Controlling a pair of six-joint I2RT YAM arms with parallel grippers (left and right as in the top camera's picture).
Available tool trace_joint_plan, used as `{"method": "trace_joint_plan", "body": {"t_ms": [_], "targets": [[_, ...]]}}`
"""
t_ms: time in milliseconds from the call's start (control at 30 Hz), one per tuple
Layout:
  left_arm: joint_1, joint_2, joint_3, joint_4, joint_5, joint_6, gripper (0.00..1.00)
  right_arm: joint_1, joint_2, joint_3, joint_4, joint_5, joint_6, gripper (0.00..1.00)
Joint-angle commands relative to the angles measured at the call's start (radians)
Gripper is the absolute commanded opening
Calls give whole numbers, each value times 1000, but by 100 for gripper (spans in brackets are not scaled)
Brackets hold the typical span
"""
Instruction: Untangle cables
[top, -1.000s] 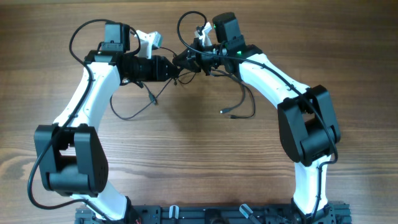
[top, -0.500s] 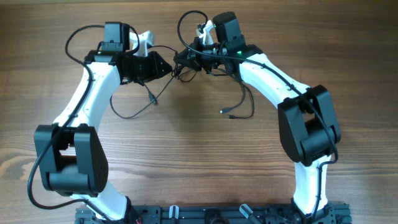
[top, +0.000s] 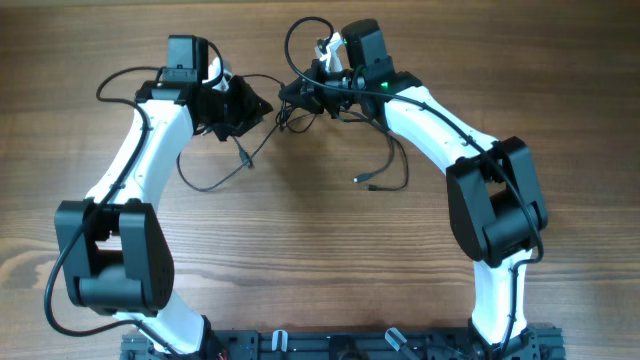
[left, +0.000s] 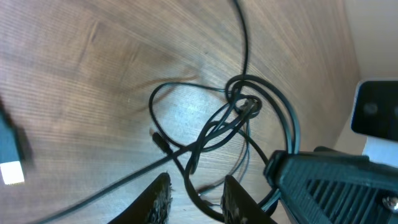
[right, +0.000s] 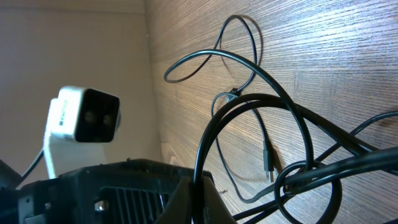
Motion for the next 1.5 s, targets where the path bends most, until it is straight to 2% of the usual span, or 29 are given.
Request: {"method": "trace_joint_plan", "body": {"t_ms": [0, 367, 467, 633, 767, 900, 1100, 1333, 1467], "targets": [[0, 9, -5, -18, -10, -111, 29, 0, 4, 2, 5, -9, -16, 4], [-15, 101, -5, -35, 30, -215, 28, 0, 4, 2, 5, -5, -17, 4], [-13, 115, -5, -25, 74, -213, 24, 0, 4, 2, 3, -5, -18, 4], [21, 112, -5, -19, 135, -203, 25, 0, 4, 2, -13, -5, -43, 4], [67, 112, -5, -31, 221, -203, 31, 0, 4, 1, -44, 8, -44, 4], [98, 112, -5, -45, 228, -203, 37, 0, 4, 1, -43, 10, -43, 4], [80, 112, -5, -57, 301, -203, 38, 0, 4, 1, -35, 9, -43, 4], [41, 112, -5, -56, 306, -203, 39, 0, 4, 1, -18, 9, -43, 4], [32, 112, -5, -56, 306, -203, 34, 0, 4, 1, 9, -8, -42, 4]]}}
